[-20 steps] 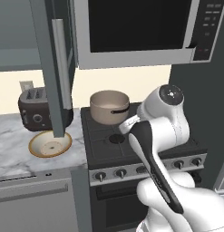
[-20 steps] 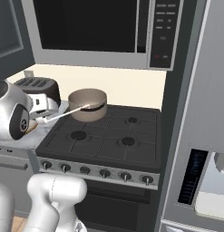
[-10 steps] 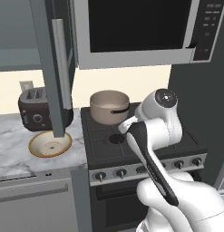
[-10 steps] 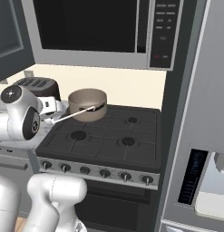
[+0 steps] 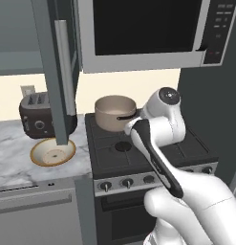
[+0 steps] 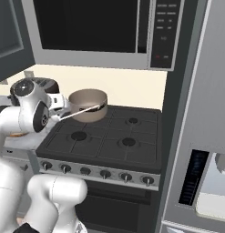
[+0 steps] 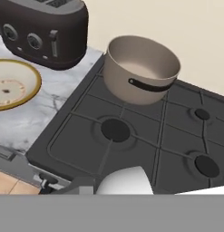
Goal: Open the cabinet and move the ladle to the pot. Then close the cabinet.
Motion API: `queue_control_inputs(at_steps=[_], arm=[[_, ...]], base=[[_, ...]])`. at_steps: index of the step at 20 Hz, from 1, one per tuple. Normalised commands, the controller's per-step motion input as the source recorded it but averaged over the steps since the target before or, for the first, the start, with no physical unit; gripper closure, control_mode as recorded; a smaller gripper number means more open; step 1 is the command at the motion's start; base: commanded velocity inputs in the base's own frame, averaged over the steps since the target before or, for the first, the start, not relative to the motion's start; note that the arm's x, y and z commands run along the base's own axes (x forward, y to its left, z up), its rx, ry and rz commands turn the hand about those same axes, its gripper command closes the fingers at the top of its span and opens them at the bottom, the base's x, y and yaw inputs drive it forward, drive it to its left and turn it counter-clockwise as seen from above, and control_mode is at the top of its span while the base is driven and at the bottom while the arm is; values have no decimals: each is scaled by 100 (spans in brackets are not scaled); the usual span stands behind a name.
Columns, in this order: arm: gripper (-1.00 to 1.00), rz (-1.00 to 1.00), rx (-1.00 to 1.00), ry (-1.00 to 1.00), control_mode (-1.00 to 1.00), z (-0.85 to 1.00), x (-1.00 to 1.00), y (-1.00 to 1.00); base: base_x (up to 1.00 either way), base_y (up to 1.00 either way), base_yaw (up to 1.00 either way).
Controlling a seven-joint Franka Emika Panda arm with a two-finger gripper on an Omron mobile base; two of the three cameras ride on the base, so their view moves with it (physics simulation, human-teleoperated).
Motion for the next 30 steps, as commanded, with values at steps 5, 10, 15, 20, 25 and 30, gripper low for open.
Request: queue_control_inputs(at_steps=[5,10,15,20,25,30], arm=[[100,0,0,2,-100,-9,33,0],[100,0,0,0,-100,-16,28,0],[100,0,0,0,-100,-23,27,0],[100,0,0,0,-100,-14,25,0],[100,0,0,1,-100,-8,28,0],[100,0,0,1,-100,-6,27,0]], base=[[0,0,0],[0,0,0],[0,0,0],[0,0,0],[0,0,0],[0,0,0]])
